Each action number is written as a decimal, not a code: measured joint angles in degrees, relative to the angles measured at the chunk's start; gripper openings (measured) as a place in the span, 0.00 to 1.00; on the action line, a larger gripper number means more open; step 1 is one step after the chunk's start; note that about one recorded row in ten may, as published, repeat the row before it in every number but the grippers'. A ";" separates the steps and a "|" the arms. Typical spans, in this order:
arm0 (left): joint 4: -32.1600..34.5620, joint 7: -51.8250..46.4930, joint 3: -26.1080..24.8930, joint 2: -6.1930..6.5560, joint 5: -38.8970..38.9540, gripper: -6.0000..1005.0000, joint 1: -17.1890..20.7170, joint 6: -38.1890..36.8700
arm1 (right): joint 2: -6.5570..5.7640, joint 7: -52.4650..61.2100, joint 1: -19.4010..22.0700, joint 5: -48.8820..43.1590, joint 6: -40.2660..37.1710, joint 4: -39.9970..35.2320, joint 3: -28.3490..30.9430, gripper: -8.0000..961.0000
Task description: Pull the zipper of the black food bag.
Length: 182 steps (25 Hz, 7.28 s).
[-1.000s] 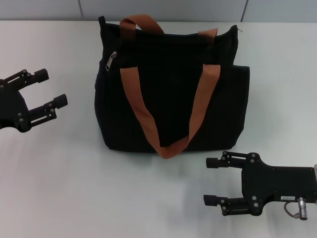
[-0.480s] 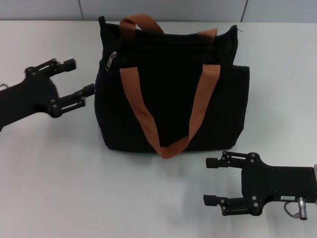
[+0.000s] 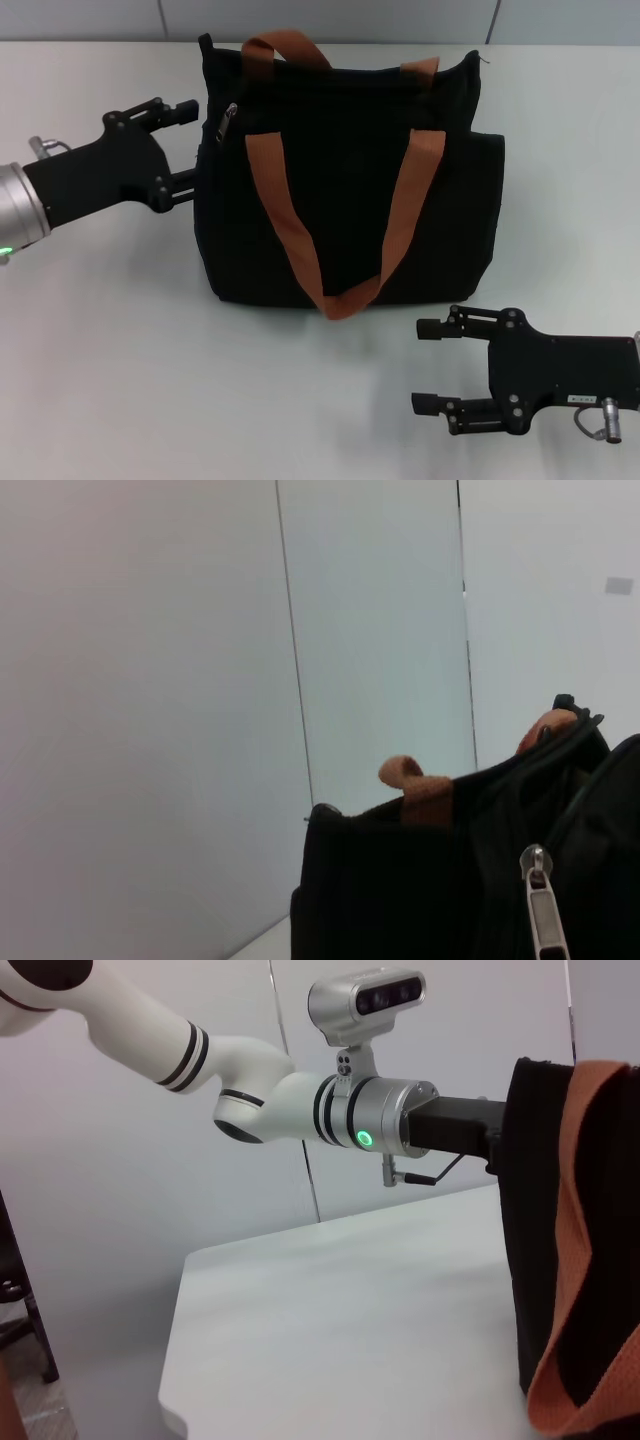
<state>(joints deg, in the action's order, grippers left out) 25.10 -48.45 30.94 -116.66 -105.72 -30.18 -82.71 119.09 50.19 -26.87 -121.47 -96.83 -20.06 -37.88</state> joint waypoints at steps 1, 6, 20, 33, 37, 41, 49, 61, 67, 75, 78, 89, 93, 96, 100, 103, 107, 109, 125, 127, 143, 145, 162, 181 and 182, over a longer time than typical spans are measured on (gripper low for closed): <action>0.00 0.12 0.00 -0.14 0.06 0.65 -0.08 -0.04 | 0.00 0.00 -0.04 0.00 0.01 -0.01 0.02 0.81; 0.03 3.52 -0.84 -0.24 0.56 0.64 0.34 -0.66 | 0.00 0.00 -0.19 0.01 0.06 -0.10 0.26 0.81; 0.03 5.31 -2.38 -0.88 1.19 0.42 0.14 -0.22 | 0.00 0.00 -0.91 0.24 0.15 -0.25 0.43 0.81; 0.38 6.85 -2.47 -0.66 5.07 0.02 1.74 -5.39 | 0.00 0.60 -1.84 2.10 -1.15 0.03 0.61 0.81; 0.75 8.60 -2.47 -0.84 6.95 0.02 3.10 -6.80 | 0.00 2.42 -1.97 4.84 -4.15 0.00 0.62 0.81; 0.76 10.33 -2.46 -1.24 7.72 0.02 4.00 -7.38 | -0.05 9.44 -3.10 9.16 -8.05 -0.28 0.61 0.81; 0.18 13.12 -2.37 -1.79 10.85 0.02 5.11 -9.50 | -0.30 36.82 -9.45 16.18 -10.31 -4.13 0.54 0.81; -2.38 15.94 -2.37 -1.91 12.94 0.02 5.30 -10.06 | -0.52 70.75 -24.37 16.15 -2.42 -12.22 -6.83 0.81; -2.60 15.72 -2.37 -1.85 13.42 0.02 5.12 -10.11 | -1.12 78.61 -29.05 14.52 7.19 -15.35 -15.17 0.81; -2.70 15.39 -2.06 -1.81 13.45 0.02 5.08 -10.16 | -1.06 82.85 -32.10 10.09 9.79 -15.07 -15.65 0.81; -2.81 15.34 -2.03 -1.81 13.45 0.02 5.28 -10.24 | -0.92 83.03 -32.61 10.06 10.28 -14.87 -15.98 0.81; -3.50 15.30 -1.93 -1.83 13.25 0.03 5.40 -11.67 | -0.10 83.21 -33.16 9.97 13.62 -15.23 -20.15 0.81; -3.57 15.30 -1.81 -1.89 13.34 0.03 5.40 -11.77 | 0.07 82.83 -33.78 10.18 13.96 -15.27 -20.35 0.81; -3.60 15.28 -1.79 -1.90 13.41 0.03 5.31 -11.82 | 0.08 82.76 -33.92 10.20 14.06 -15.27 -20.40 0.81; -4.34 15.23 -1.75 -1.91 13.43 0.03 4.70 -11.84 | 0.28 82.05 -34.36 10.40 14.36 -15.35 -21.56 0.80; -4.36 15.03 -1.80 -1.90 13.45 0.03 4.54 -11.65 | 0.32 81.45 -34.54 10.50 14.39 -15.47 -21.87 0.80; -4.37 14.43 -2.04 -1.77 13.44 0.03 4.52 -11.62 | 0.18 81.32 -33.91 9.77 15.60 -16.76 -21.91 0.80; -4.33 14.18 -2.08 -1.75 13.44 0.03 4.63 -11.71 | 0.12 81.30 -33.71 9.39 15.95 -17.33 -21.92 0.80; -4.36 13.84 -2.18 -1.76 13.44 0.03 4.63 -11.79 | 0.41 80.66 -33.67 13.32 16.46 -17.80 -26.73 0.77; -4.37 13.82 -2.19 -1.78 13.44 0.03 4.64 -11.80 | 0.30 80.60 -33.08 13.63 16.70 -17.91 -26.64 0.76; -4.45 13.19 -2.05 -1.90 13.44 0.03 4.50 -11.89 | 0.31 80.50 -32.73 13.24 17.98 -17.48 -26.90 0.71; -4.45 13.19 -2.01 -1.91 13.44 0.03 4.50 -11.96 | 0.32 80.50 -32.82 13.18 18.22 -17.45 -26.90 0.70; -4.89 13.12 -1.84 -1.90 13.43 0.03 4.60 -12.50 | 0.44 81.01 -33.07 13.12 19.84 -17.30 -29.10 0.23; -4.89 13.12 -2.20 -1.90 14.24 0.03 4.51 -13.21 | 0.48 83.78 -32.92 11.78 20.68 -20.15 -29.76 0.01; -4.90 13.12 -2.22 -1.91 14.29 0.03 4.51 -13.23 | 0.47 84.33 -32.71 11.56 20.72 -20.70 -30.03 0.01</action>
<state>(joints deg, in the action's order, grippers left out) 20.21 -35.33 28.72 -118.56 -91.44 -25.67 -95.94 119.57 134.52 -59.58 -109.91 -76.11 -40.76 -67.90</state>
